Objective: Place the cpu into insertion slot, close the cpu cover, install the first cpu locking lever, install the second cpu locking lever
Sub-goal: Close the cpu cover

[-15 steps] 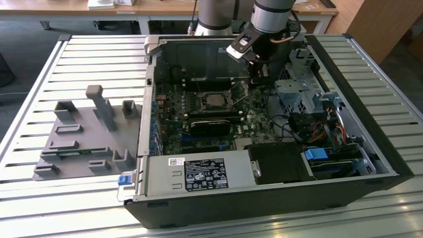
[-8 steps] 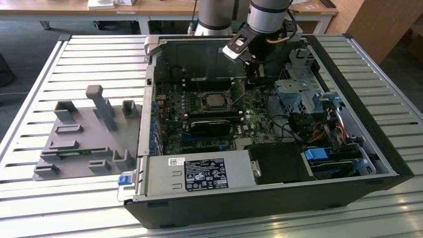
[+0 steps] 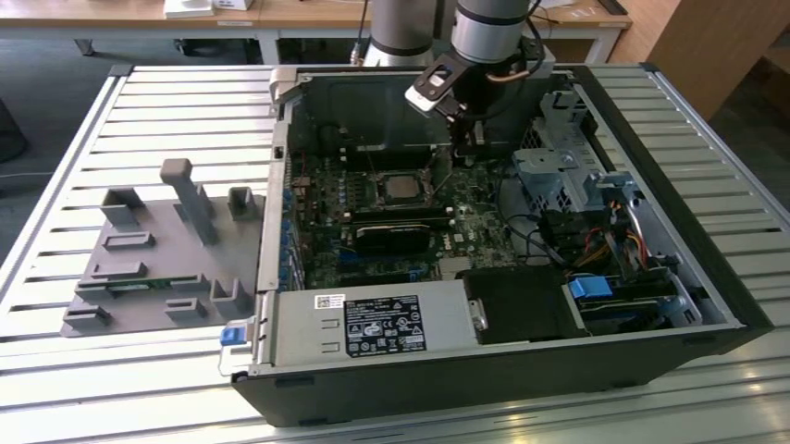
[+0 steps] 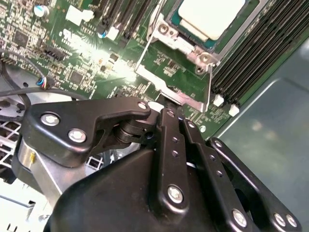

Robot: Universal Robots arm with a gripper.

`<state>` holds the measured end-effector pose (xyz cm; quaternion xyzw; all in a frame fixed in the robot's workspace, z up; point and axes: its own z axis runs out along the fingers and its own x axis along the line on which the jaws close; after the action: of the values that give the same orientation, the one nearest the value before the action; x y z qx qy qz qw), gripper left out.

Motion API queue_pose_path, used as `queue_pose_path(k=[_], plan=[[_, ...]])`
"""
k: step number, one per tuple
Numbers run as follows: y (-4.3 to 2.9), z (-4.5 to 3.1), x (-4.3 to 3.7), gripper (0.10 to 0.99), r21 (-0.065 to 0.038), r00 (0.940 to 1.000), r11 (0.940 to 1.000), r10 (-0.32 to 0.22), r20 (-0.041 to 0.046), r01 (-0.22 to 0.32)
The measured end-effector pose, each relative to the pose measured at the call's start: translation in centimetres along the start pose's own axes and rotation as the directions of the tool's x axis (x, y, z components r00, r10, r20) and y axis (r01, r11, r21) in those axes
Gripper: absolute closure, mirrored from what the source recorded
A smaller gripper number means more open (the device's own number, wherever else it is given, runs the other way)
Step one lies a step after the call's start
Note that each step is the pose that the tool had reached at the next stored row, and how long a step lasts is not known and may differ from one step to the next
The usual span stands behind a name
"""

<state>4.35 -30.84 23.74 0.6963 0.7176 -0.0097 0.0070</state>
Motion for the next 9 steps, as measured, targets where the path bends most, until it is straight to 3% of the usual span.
queue_pose_path(k=[9], plan=[[-1.32, 0.19, 0.04, 0.98, 0.0, 1.0, 1.0, 0.0, 0.0006, 0.0]])
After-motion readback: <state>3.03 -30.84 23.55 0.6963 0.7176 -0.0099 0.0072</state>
